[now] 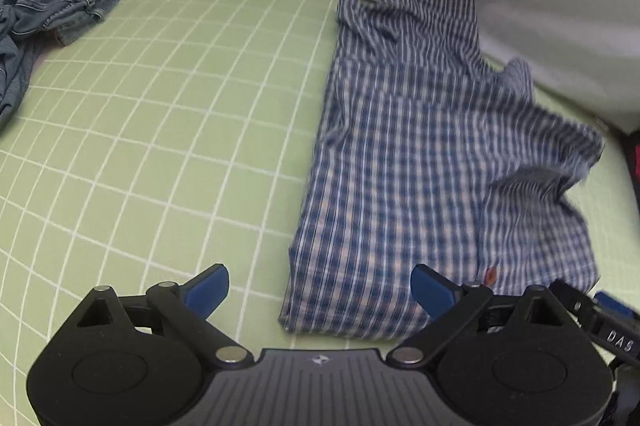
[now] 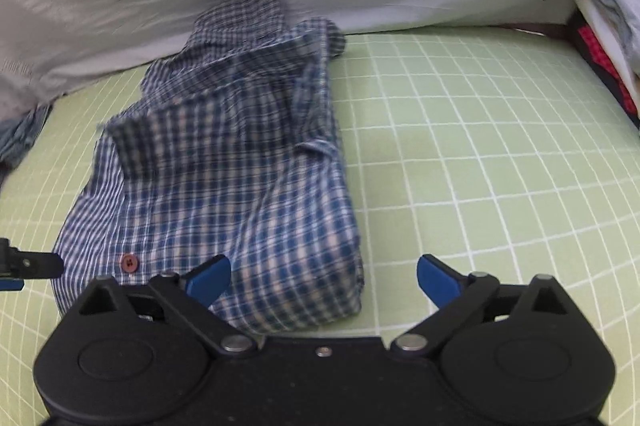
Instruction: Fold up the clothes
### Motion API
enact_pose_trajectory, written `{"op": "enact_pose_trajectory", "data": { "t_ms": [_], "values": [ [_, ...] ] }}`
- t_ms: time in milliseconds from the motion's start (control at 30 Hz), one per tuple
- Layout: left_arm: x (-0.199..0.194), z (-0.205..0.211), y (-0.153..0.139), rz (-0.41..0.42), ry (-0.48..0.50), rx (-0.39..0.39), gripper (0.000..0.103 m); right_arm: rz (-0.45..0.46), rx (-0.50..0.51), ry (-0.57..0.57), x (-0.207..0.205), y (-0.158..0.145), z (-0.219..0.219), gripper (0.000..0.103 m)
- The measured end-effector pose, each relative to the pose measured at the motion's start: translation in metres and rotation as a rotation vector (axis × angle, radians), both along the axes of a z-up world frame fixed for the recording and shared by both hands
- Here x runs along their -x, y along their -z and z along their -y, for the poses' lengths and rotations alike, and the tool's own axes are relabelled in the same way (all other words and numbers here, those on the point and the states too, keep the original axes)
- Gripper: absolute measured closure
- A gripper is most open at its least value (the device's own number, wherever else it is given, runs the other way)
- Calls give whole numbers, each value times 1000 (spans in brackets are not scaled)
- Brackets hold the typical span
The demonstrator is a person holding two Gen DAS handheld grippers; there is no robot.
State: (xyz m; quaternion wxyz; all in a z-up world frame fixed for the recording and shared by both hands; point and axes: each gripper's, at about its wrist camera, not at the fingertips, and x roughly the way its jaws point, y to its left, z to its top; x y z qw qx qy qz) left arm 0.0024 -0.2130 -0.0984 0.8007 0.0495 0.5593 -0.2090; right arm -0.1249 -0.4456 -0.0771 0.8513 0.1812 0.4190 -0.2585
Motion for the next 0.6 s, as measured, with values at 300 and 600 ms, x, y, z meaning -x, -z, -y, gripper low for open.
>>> {"op": "enact_pose_trajectory", "data": {
  "t_ms": [300, 600],
  "values": [
    [-35, 19, 14, -13, 11, -35, 6, -8, 23, -29, -58, 5, 37, 2],
    [-63, 22, 18, 5, -29, -63, 6, 2, -16, 121, -82, 0, 79, 2]
  ]
}}
